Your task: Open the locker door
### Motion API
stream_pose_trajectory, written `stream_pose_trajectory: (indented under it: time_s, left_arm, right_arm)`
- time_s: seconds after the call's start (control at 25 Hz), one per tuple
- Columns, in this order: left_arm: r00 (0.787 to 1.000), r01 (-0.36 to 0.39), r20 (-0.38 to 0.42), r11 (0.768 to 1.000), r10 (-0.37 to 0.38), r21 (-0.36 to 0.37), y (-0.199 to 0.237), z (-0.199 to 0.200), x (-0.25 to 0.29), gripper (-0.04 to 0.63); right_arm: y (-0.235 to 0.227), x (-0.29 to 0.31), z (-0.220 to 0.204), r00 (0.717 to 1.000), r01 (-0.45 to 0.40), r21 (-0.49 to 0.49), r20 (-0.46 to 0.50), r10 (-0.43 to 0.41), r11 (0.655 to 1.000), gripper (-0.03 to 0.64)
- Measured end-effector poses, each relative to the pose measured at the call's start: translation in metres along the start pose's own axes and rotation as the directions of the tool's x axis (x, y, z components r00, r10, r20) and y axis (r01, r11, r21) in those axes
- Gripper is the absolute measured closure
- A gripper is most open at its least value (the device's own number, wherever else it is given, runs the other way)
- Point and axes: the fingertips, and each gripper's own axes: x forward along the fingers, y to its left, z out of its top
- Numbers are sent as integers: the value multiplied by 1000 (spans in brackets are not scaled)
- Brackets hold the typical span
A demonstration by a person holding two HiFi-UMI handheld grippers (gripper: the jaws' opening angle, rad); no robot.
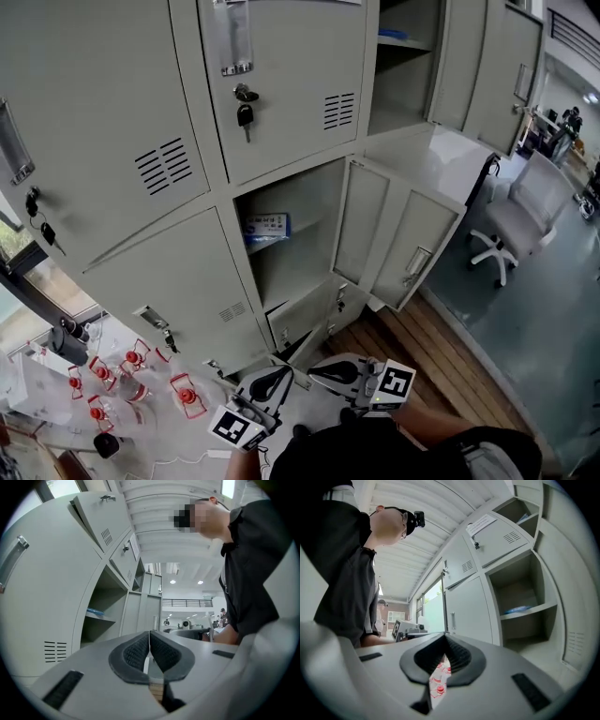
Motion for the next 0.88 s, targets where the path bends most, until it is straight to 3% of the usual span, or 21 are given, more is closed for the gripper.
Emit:
stream_pose_trajectory:
  time_s: [0.08,0.2,0.36,0.52,0.68,0.88]
  left_arm:
    - [999,-32,18,999,32,11,7,5,0,577]
    - [997,-67,29,997,66,29,13,17,-1,577]
    - [992,-115,58,992,112,48,31,34,-4,577]
    - [984,-142,118,986,130,93,36,60,0,577]
    - [983,-137,139,985,122,101,34,71,1,577]
    - [984,-148,122,980,132,133,32,79,3,577]
  right_arm:
    - [-11,2,14,1000,-13,-33,7,13,999,604]
    - [-38,1,56,998,-29,-168,42,36,985,603]
    - [-67,9,146,994,-20,-307,93,51,952,600]
    - [-81,20,251,986,-13,-463,144,90,886,591]
    - [-91,27,330,979,2,-514,176,103,858,539]
    - [-105,45,391,983,52,-571,175,59,819,524]
